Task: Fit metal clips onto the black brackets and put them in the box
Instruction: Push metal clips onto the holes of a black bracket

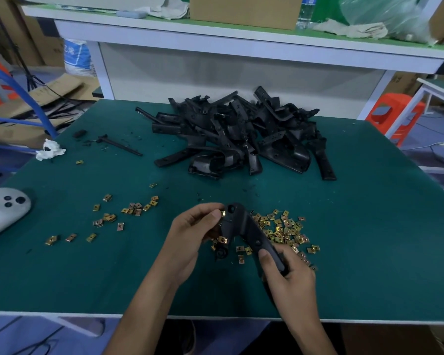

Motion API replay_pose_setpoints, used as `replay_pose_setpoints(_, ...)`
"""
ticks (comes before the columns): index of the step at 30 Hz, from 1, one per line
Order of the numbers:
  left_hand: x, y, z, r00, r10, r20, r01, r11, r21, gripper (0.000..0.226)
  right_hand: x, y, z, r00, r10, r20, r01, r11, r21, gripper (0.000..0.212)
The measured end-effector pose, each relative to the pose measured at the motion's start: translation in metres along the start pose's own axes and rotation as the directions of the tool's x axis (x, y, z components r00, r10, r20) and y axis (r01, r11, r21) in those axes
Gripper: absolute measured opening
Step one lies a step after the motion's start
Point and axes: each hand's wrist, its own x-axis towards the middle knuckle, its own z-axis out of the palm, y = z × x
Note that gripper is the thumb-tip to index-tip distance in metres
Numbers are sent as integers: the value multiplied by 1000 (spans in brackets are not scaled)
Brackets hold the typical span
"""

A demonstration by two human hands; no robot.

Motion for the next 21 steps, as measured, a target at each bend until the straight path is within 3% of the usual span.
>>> replay_pose_setpoints(4, 0, 0, -3, 1000, 7, 4, -7, 1000, 15, 28, 0, 1, 0, 1000, 1, -4, -1, 1000, 10, 7)
replay_pose_setpoints(9, 0, 4, -3, 998, 57, 42, -62, 989, 131, 14, 0, 0, 0, 1000, -2, 10, 2, 1000, 23, 5)
replay_pose_setpoints(16, 4, 17, -7, 987, 58, 147, -100, 949, 298, 30, 0, -2, 1, 999, -21, 33, 21, 1000, -10, 33)
replay_pose_setpoints(21, 6, 17, -6, 989, 62, 132, -102, 940, 326, 24, 1, -1, 0, 999, 15, 49, -17, 999, 42, 12)
